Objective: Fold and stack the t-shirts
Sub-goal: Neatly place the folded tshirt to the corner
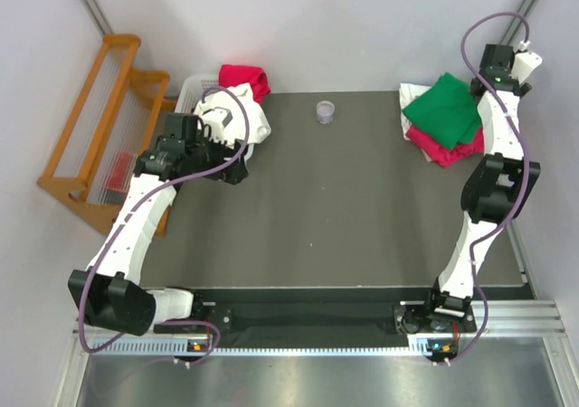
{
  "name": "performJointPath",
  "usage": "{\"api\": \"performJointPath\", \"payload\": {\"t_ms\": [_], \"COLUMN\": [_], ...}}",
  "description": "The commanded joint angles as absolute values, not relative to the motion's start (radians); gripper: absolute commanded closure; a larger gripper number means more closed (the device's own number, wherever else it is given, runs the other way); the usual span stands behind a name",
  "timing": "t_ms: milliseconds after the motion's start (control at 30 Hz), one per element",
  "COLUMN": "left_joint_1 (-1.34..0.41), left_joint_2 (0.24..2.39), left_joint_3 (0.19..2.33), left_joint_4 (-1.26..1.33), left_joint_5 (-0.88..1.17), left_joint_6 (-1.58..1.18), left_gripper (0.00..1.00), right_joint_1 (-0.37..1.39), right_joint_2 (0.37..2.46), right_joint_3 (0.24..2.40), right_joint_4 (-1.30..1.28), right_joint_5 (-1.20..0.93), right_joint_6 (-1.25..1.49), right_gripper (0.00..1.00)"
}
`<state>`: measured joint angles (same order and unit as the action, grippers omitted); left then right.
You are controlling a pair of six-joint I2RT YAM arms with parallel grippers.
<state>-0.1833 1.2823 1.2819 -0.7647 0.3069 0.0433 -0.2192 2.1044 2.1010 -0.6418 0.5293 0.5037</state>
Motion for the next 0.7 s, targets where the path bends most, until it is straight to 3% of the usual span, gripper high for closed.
{"api": "performJointPath", "payload": {"t_ms": [0,33,133,500,667], "left_joint_1": [-0.178,-0.178,-0.176,-0.176,-0.176], "left_joint_2": [1.241,1.241,1.236,1.224,1.219], "left_joint_3": [1.305,1.31,1.324,1.298,1.295], "left_joint_4": [-0.778,-0.781,-0.784,-0.778,-0.778], "left_joint_5": [0.319,0.318,0.327,0.333,0.337], "left_joint_6": [0.048,0.049,0.048,0.052,0.051], "left_gripper": [0.01,0.01,0.01,0.01,0.01], "right_joint_1": [-0.233,-0.233,-0.238,-0.218,-0.193], "right_joint_2": [2.132,2.137,2.175,2.054,1.959], "right_joint_3": [2.065,2.056,2.068,2.198,2.152], "right_joint_4": [-0.608,-0.609,-0.672,-0.732,-0.677], "right_joint_5": [0.609,0.609,0.629,0.603,0.502], "right_joint_6": [0.466,0.471,0.489,0.525,0.526], "right_gripper": [0.25,0.16,0.05,0.02,0.01]}}
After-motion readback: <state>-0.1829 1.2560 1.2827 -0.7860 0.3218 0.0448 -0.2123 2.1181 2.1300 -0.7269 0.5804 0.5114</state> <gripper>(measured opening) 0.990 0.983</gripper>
